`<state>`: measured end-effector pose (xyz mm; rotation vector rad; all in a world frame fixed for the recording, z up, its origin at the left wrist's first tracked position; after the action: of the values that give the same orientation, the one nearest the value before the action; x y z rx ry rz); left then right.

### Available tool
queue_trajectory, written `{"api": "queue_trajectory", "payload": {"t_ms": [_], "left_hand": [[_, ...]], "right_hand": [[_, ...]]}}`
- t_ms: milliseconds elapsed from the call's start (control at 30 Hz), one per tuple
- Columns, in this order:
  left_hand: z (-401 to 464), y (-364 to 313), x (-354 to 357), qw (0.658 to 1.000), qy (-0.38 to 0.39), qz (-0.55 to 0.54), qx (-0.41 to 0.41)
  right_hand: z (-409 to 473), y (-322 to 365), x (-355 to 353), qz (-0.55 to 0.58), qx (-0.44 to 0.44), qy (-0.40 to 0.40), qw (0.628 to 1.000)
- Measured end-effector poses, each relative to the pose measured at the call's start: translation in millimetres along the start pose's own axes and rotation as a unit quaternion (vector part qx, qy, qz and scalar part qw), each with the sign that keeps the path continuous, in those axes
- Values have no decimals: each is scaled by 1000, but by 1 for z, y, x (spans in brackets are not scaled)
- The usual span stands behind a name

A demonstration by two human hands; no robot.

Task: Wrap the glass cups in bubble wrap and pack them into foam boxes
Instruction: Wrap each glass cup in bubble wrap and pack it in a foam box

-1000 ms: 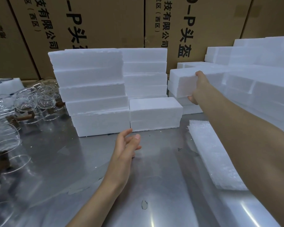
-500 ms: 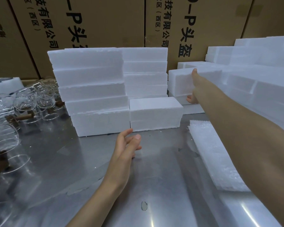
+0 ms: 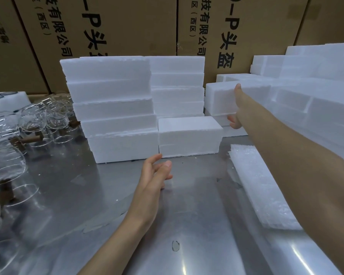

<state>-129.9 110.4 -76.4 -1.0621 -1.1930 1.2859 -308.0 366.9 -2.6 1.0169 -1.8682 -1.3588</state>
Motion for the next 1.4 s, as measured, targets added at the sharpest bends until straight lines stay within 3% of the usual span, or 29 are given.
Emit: {"api": "queue_trajectory", "payload": {"t_ms": [300,433,533,667,767,867,1000,1133,1233,1400], "left_hand": [[0,2,-3,1000,-4,-6,-20],[-1,2,-6,999,-26,29,7],[-8,-1,-2,991,-21,123,49],[-24,-2,-1,972,-6,220,85],[-42,-10,-7,929,6,344,135],[-58,-22,-14,835,31,524,165],[-78,-65,-54,720,-87,670,157],[-127,-117,-132,683,-311,625,214],[-152,-119,-185,680,-414,585,155],[-146,-97,-196,713,-382,576,118]], "right_hand": [[-59,-8,-5,82,-33,25,996],[-103,-31,-6,-38,-123,41,991],[-140,-57,-11,-116,-210,80,968],[-179,-102,-2,-209,-220,173,937],[-205,-126,11,-230,-258,223,911],[-223,-145,18,-306,-334,246,857],[-225,-148,15,-300,-335,262,853],[-222,-148,16,-311,-336,264,849],[-221,-149,18,-315,-336,266,847],[-220,-150,18,-315,-334,269,847]]}}
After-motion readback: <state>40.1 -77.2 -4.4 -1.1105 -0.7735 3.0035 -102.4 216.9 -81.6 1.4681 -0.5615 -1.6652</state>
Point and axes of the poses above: each hand's wrist, its own z-axis towards the middle knuckle, its own x-axis out of the palm, y = z × x, the point moved 7 cm from there along z, towards the middle knuckle, and after that the axes turned 2 degrees about -x, right-handed, at the moved point
